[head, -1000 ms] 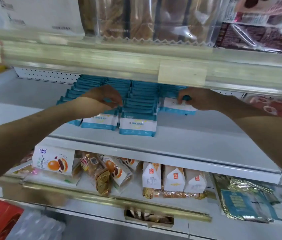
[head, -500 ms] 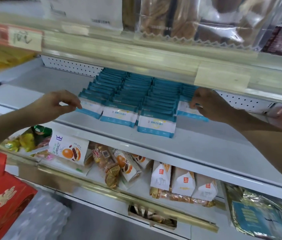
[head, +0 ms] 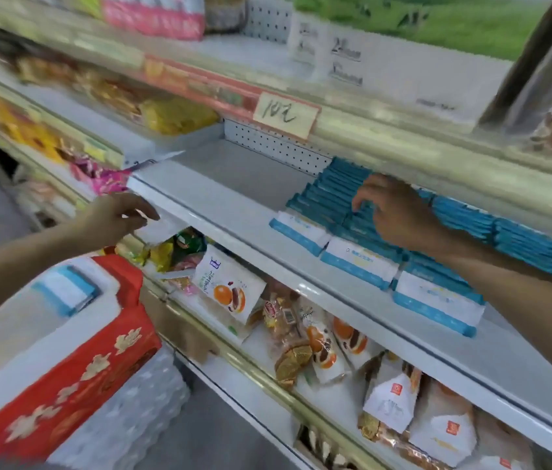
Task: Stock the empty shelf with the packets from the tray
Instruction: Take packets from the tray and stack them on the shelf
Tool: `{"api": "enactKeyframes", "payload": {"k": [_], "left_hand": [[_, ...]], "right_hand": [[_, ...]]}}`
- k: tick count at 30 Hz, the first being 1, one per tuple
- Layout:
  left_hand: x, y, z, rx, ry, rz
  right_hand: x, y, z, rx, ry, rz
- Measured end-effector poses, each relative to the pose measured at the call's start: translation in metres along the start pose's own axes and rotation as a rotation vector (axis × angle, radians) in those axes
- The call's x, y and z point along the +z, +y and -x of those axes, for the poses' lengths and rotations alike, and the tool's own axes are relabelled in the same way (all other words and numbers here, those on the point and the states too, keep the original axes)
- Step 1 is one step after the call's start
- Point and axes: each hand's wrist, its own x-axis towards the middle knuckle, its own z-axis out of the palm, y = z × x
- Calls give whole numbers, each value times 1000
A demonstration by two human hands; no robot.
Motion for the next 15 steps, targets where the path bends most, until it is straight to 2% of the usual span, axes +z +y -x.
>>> {"api": "enactKeyframes", "payload": {"k": [3, 8, 11, 15], "left_hand": [[-27, -48, 47, -20, -54, -162], [-50, -139, 136, -239, -39, -216], [-60, -184, 185, -357, -14, -214], [-70, -227, 239, -444, 39, -188]], "right_hand": [[48, -91, -55, -266, -9, -10], [149, -230, -119, -581, -117, -34], [204, -302, -146, -683, -221, -76], [266, -379, -170, -688, -339, -96]]}}
